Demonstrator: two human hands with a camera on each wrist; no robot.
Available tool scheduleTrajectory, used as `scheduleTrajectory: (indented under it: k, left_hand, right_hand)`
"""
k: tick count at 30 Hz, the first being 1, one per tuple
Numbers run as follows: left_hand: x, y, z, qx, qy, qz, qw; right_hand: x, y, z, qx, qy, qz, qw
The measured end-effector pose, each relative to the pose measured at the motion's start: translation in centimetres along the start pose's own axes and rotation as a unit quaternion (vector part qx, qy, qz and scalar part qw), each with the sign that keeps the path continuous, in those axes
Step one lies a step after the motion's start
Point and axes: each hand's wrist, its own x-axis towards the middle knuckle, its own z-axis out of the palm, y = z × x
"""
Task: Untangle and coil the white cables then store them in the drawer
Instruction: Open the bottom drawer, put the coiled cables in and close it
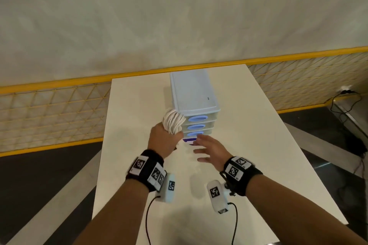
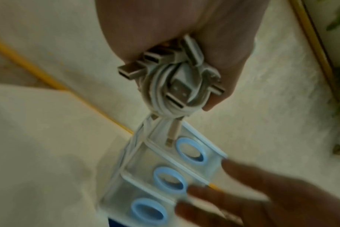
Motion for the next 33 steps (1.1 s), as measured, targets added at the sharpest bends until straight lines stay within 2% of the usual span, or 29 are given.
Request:
scheduleTrajectory:
  k: [4, 7, 10, 16, 20, 29, 33]
  left_hand:
    - [3.8, 1.4, -0.5, 0.153, -0.024, 0.086, 0.984]
    - [6.0, 2.6, -0.2, 0.274, -0.089, 0.126, 0.949]
    - [6.5, 3.0, 0.4, 0.369, -0.144, 0.135, 0.908]
    - [6.6, 1.5, 0.5, 0.401, -0.136, 0.143, 0.895]
    - [7.0, 0.5, 0.5, 0.395, -0.131, 0.138, 0.899]
    - [7.2, -1.4, 1.1, 0.343, -0.1, 0.119, 0.926]
    - [7.4, -1.5, 1.0, 0.347, -0.1, 0.124, 0.924]
  right_hand:
    - [3.3, 1.7, -1.9, 0.216, 0.075, 0.049, 0.972]
    - [5.6, 2.1, -2.1, 0.286, 0.1, 0.071, 0.95]
    - [7.5, 2.0, -1.7, 0.321, 0.097, 0.079, 0.939]
    - [9.6, 1.6, -0.3, 0.377, 0.075, 0.068, 0.921]
    - [9.2, 2.2, -0.2, 0.386, 0.079, 0.063, 0.917]
    - [3.8, 6.7, -0.4, 0.368, 0.113, 0.085, 0.919]
    - [1.3, 8.8, -0.3, 0.364, 0.125, 0.094, 0.918]
